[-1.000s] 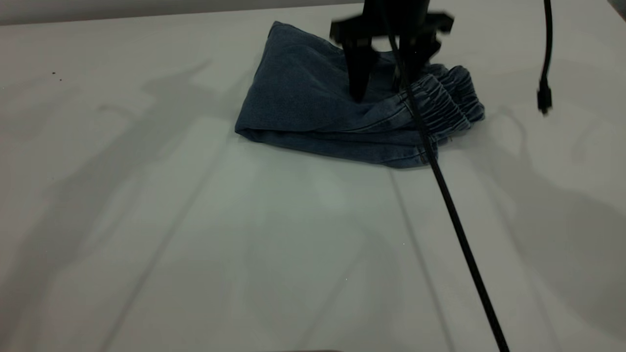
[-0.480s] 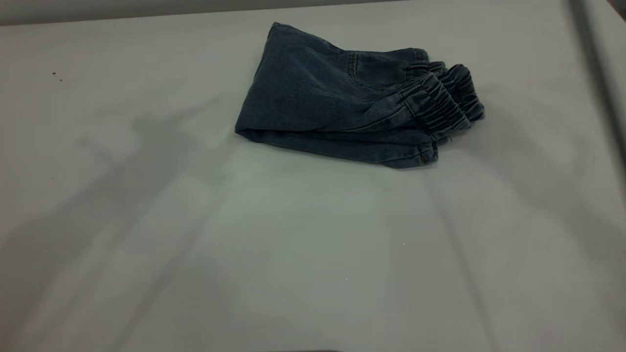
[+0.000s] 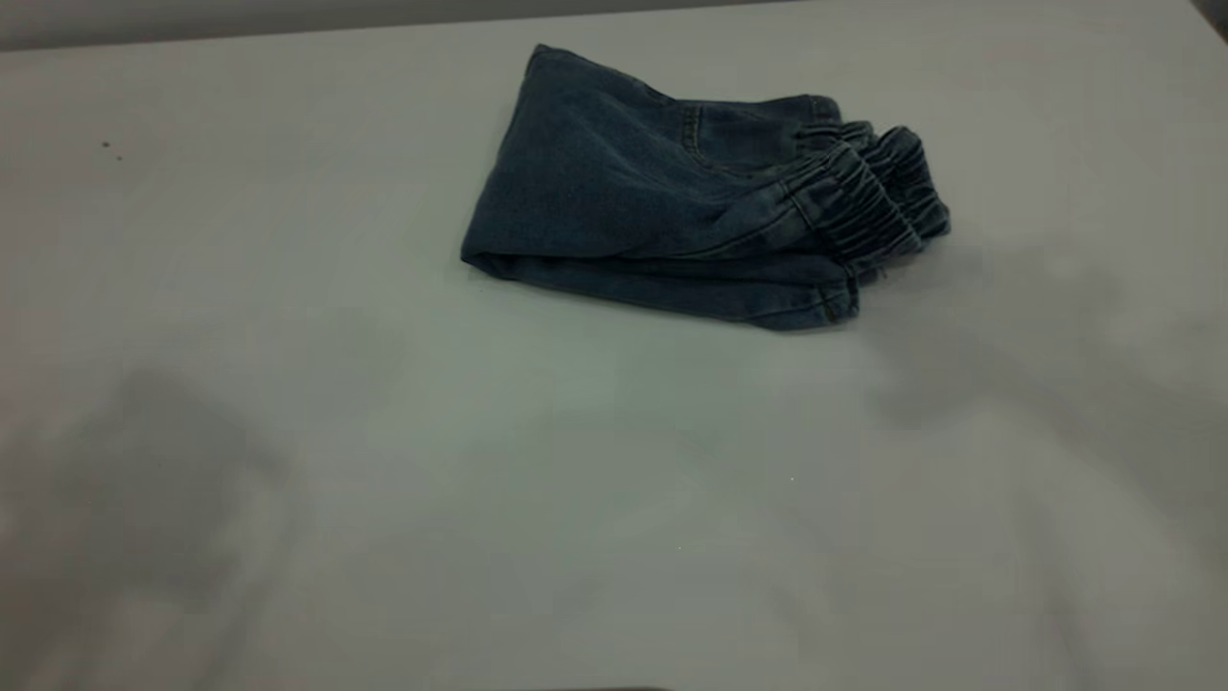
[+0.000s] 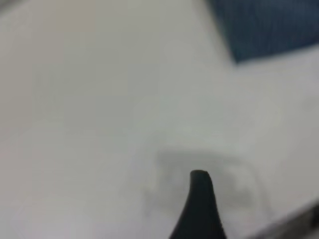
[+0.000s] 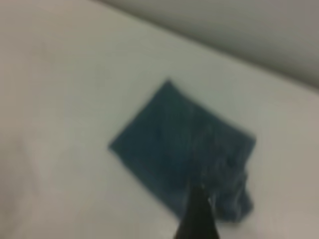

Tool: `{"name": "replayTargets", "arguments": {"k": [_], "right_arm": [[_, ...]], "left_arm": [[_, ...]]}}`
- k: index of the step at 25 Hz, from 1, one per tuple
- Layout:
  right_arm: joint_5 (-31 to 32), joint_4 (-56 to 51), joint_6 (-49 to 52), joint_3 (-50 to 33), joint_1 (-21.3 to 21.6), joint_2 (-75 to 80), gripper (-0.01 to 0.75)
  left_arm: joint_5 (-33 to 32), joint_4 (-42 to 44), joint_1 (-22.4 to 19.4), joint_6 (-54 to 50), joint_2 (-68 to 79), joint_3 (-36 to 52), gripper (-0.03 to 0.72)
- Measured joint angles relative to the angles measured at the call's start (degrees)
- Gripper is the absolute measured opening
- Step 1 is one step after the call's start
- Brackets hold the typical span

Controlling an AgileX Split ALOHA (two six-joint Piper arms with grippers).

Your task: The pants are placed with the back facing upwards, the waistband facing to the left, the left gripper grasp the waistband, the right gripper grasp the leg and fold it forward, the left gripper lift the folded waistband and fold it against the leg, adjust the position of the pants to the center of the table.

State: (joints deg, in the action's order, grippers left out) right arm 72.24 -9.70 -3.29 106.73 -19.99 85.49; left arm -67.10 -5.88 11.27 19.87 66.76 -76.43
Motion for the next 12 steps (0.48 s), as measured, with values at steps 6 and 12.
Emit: {"name": "replayTargets", "arguments": {"k": [6, 12], "right_arm": [[0.0, 0.0, 2.85, -29.14, 0.0, -18.78, 0.474], [-1.16, 0.76, 3.59, -54.9, 0.0, -35.52, 0.474]], "left_arm": [[-0.05, 0.3, 0.0, -2.87, -4.88, 4.33, 0.521], [-0.05, -1.65, 0.0, -4.05, -13.72, 19.49, 0.521]]}}
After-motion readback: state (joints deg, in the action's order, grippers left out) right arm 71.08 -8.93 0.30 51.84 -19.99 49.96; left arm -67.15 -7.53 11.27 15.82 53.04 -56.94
